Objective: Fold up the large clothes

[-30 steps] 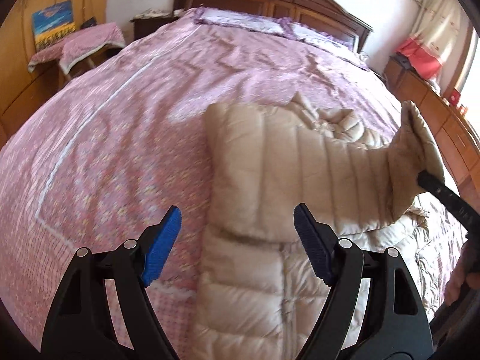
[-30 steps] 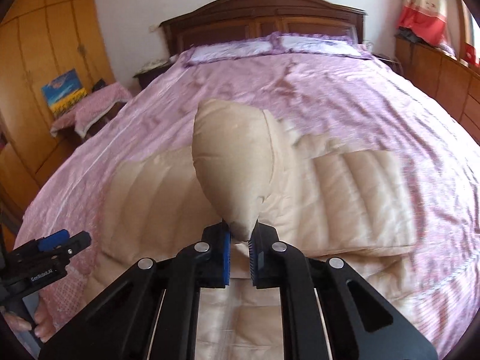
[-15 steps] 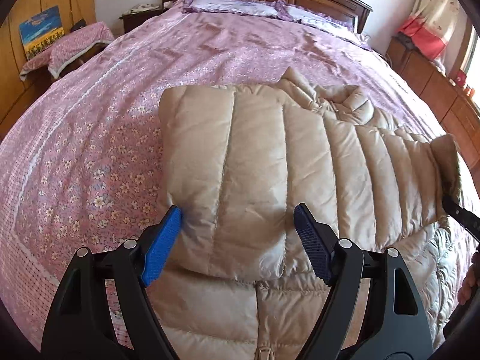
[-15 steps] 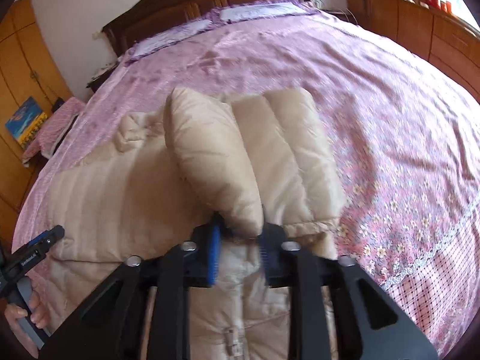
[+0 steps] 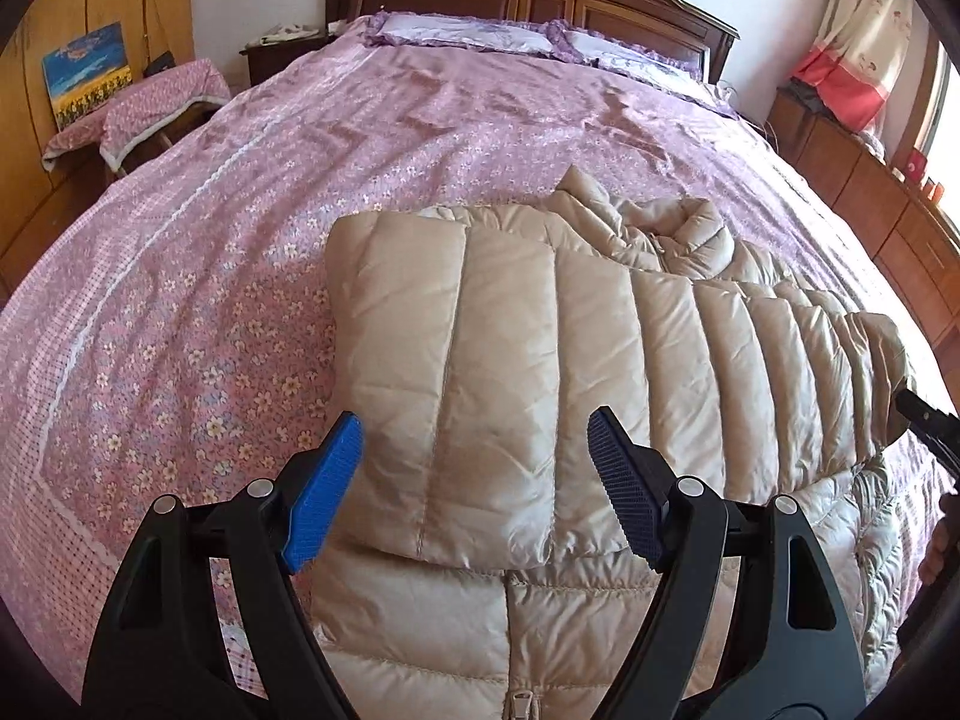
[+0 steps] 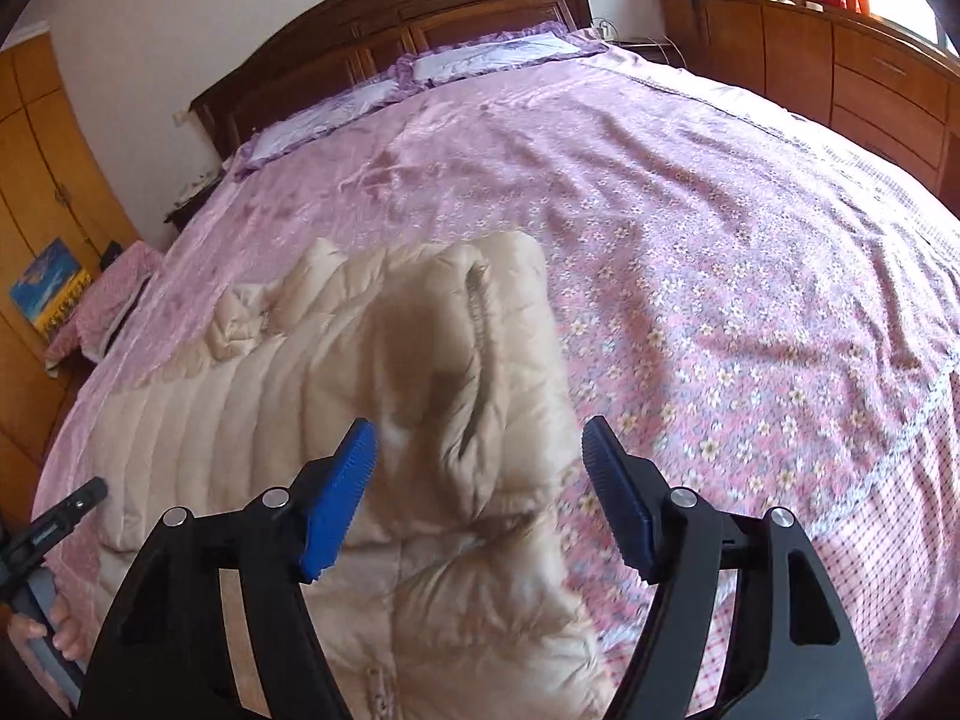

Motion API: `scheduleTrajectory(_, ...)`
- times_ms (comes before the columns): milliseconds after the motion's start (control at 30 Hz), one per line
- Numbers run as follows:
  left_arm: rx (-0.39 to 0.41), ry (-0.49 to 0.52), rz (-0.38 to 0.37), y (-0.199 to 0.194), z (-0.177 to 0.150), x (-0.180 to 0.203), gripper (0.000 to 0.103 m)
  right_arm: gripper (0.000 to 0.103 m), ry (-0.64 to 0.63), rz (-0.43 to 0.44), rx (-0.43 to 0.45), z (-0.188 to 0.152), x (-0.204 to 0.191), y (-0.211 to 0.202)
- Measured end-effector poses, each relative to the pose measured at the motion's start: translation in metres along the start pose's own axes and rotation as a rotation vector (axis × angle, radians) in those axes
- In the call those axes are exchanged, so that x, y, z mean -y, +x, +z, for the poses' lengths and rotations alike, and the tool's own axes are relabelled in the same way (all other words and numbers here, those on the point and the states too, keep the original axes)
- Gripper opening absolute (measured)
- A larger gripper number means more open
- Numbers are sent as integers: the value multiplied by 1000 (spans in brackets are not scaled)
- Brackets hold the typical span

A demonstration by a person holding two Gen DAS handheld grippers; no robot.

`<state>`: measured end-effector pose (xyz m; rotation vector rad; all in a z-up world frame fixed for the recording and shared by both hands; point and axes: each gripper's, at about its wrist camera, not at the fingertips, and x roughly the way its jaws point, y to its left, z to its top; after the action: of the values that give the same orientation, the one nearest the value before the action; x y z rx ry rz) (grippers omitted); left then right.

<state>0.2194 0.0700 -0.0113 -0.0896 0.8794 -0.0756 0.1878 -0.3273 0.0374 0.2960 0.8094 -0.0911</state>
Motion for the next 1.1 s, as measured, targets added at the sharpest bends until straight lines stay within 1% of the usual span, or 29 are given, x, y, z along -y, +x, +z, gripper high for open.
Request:
scheduleTrajectory(33, 0, 1, 4, 1, 0, 0, 77, 42, -13, -5, -14, 2, 0, 6)
scheduleTrajectory(67, 0, 1, 13, 3, 1, 1, 77, 27, -31, -14, -31, 5, -2, 13)
scheduleTrajectory(100, 0, 1, 18, 5, 2, 1, 77, 14, -32, -28, -31, 6, -2, 16)
scheduleTrajectory(133, -3, 3, 25, 9, 2, 2, 77, 11, -31, -45, -22, 8, -1, 17)
scheduleTrajectory(233, -30, -4, 58, 28, 7, 3, 77, 10, -52, -99, 6, 16, 1, 23)
scheduleTrajectory(333, -63, -35, 58, 51, 11, 1, 78, 10, -58, -114, -31, 23, 5, 44)
scheduleTrajectory(367, -69, -40, 60, 57, 12, 1, 80, 10, -63, -122, -49, 23, 6, 53)
scheduleTrajectory(500, -75, -33, 73, 73, 12, 5, 84, 13, -53, -131, -89, 19, 12, 79)
scheduleTrajectory(600, -80, -33, 75, 77, 12, 5, 85, 15, -36, -127, -95, 16, 15, 84)
scheduleTrajectory(667, -76, -31, 76, 72, 12, 5, 85, 23, -22, -118, -94, 15, 18, 81)
scheduleTrajectory(700, -74, -27, 81, 69, 12, 4, 85, 33, -11, -120, -92, 16, 21, 79)
scheduleTrajectory(733, -73, -23, 84, 63, 11, 4, 85, 41, 6, -117, -86, 16, 25, 74)
scheduleTrajectory(767, -72, -21, 83, 59, 11, 3, 85, 45, 20, -110, -81, 16, 28, 70)
scheduleTrajectory(800, -68, -22, 80, 52, 10, 1, 85, 56, 43, -87, -77, 16, 34, 63)
scheduleTrajectory(833, -65, -26, 76, 47, 10, -1, 85, 64, 61, -74, -71, 16, 38, 57)
scheduleTrajectory(867, -63, -33, 68, 39, 8, -3, 85, 65, 79, -58, -61, 15, 45, 48)
scheduleTrajectory(967, -56, -47, 61, 17, 1, -10, 85, 65, 82, -40, -56, 9, 51, 28)
scheduleTrajectory(1100, -53, -36, 63, -16, -16, -15, 85, 77, 49, -12, -49, -7, 53, -6)
